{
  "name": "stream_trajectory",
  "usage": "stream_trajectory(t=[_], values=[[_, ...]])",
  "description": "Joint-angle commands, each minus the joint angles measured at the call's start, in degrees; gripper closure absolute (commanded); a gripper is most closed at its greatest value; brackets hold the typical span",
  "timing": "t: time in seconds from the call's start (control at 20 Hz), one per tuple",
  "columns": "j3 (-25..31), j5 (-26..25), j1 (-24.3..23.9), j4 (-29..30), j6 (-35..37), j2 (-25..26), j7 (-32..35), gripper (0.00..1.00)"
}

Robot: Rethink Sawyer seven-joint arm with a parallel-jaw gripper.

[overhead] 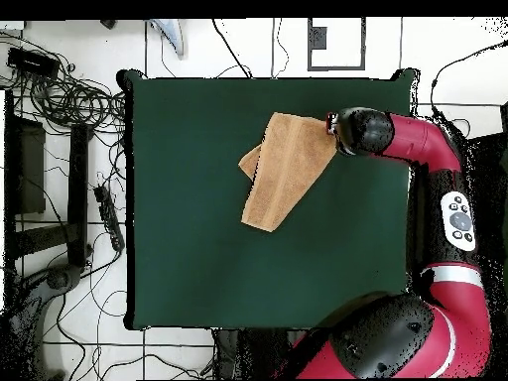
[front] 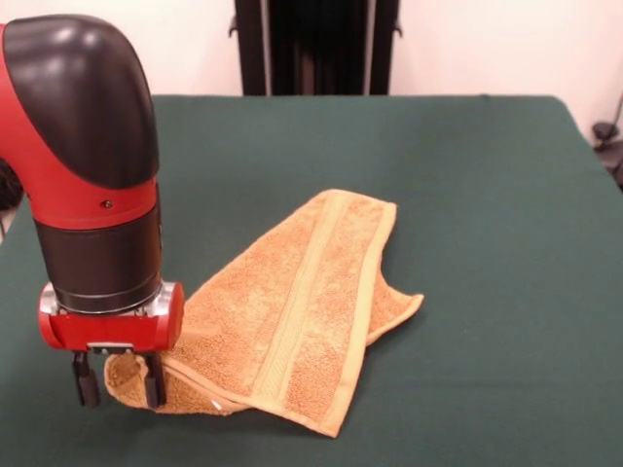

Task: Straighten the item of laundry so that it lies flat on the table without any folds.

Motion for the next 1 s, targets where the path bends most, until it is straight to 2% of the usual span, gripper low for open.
stream_trajectory(t=[0.05, 0.15, 0.3, 0.5, 0.8, 1.0], values=[[3.3, -0.6, 3.5, 6.1, -2.4, 1.1, -7.1, 0.00], [3.2, -1.1, 3.6, 6.5, -3.8, 0.7, -7.1, 0.00], [2.5, -0.2, 4.3, 6.2, -1.7, 0.4, -5.1, 0.00], [1.0, 0.4, 5.5, 8.3, -0.9, -2.7, -1.4, 0.00], [-1.3, 2.7, 9.6, 7.6, 8.7, -7.7, 2.4, 0.00], [-3.0, 4.5, 12.3, 7.6, 12.3, -10.4, 5.2, 0.00]])
